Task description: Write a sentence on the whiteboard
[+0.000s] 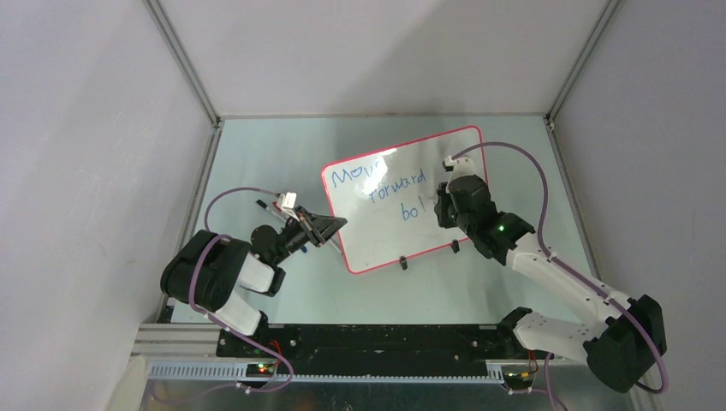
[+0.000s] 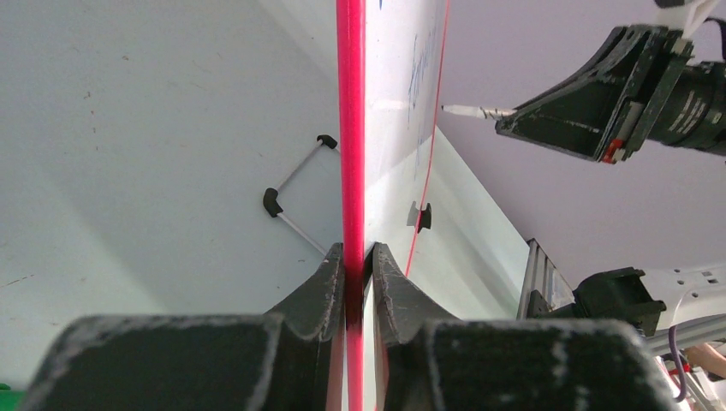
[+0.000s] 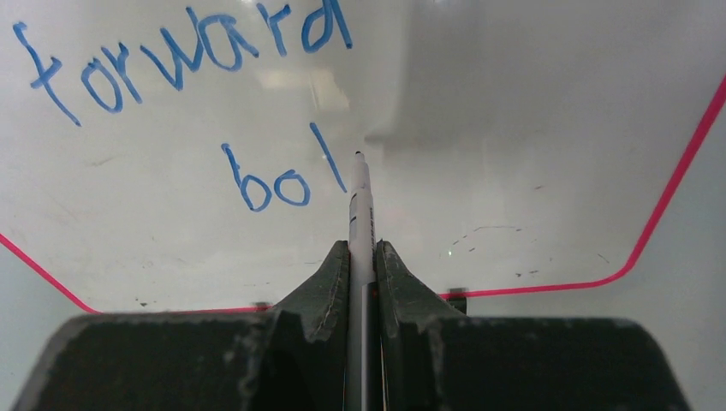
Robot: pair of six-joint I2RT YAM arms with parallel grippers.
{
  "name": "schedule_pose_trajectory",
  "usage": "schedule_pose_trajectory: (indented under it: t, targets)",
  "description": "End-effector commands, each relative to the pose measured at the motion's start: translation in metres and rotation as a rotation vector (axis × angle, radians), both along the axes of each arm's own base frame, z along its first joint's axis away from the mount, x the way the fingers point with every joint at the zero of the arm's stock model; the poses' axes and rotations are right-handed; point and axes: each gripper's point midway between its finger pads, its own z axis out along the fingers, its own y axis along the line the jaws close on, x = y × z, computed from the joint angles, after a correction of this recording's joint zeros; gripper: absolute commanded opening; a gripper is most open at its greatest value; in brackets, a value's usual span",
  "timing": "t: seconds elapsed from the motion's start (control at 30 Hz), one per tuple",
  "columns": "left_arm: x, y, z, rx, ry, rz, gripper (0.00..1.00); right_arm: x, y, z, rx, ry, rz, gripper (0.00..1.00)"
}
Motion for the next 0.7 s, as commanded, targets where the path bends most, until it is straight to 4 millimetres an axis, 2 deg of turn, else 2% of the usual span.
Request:
schedule_pose_trajectory:
  t: [0.0, 0.27, 0.67]
  targets:
    - [0.005, 0.0, 0.007, 0.028, -0.08, 0.025, 0.0, 0.003, 0.006, 0.019, 0.095, -0.136, 0.001, 0.0]
    - [0.008, -0.001, 0.005, 0.033, -0.078, 0.027, 0.0, -0.002, 0.0, 0.01, 0.102, -0.148, -0.019, 0.0]
    - [0.007, 0.0, 0.005, 0.03, -0.075, 0.039, 0.0, -0.006, 0.004, 0.007, 0.138, -0.163, -0.013, 0.0]
